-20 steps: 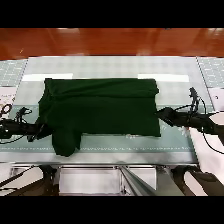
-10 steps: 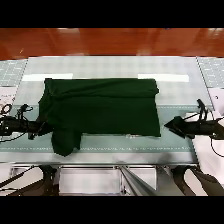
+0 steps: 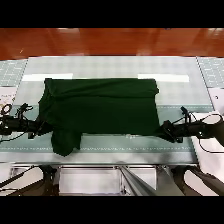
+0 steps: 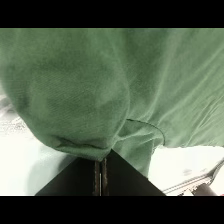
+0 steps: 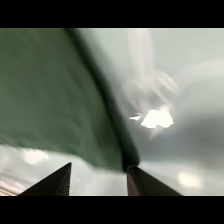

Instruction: Fold the shirts.

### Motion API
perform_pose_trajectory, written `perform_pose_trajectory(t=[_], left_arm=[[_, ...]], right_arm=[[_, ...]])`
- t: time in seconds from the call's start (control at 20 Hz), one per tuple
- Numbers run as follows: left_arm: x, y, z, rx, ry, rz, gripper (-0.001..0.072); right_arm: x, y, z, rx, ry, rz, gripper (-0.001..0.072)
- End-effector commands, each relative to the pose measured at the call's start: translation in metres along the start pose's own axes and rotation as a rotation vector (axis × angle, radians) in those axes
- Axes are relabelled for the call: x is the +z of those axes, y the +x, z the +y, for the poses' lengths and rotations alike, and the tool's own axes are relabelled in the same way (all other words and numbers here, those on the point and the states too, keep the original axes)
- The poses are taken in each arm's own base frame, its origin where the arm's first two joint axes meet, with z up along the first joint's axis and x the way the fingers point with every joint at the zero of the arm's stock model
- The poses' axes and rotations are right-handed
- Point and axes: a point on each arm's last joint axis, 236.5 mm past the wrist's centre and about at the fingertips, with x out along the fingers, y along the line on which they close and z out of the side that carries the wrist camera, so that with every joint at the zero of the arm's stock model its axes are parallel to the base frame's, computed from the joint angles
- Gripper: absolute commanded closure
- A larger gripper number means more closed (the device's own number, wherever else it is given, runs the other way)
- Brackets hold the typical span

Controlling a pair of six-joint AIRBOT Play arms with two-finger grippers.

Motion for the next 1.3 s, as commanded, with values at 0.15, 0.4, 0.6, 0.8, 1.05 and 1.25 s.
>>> perform_pose_trajectory(t=[0.15, 0.4, 0.6, 0.8, 1.05, 1.25], left_arm=[[0.002, -0.001, -0.005, -0.019, -0.002, -0.008, 0.0687], [0.022, -0.022, -0.019, -0.019, 0.053, -0.057, 0.0687], [0.054, -0.053, -0.04, -0.009, 0.132, -0.142, 0.0687], [0.093, -0.055, -0.074, -0.006, 0.229, -0.168, 0.0687], [0.156, -0.038, -0.136, 0.007, 0.323, -0.205, 0.0687], [0.207, -0.04, -0.167, -0.013, 0.304, -0.243, 0.0688]], right_arm=[[0.036, 0.009, 0.036, 0.174, -0.049, -0.081, 0.0687], [0.028, -0.001, 0.049, 0.192, -0.149, -0.024, 0.069], [0.063, -0.034, 0.085, 0.218, -0.247, -0.112, 0.069], [0.106, -0.055, 0.111, 0.235, -0.281, -0.172, 0.069], [0.166, -0.064, 0.132, 0.259, -0.295, -0.23, 0.069], [0.198, -0.063, 0.138, 0.263, -0.288, -0.246, 0.069]])
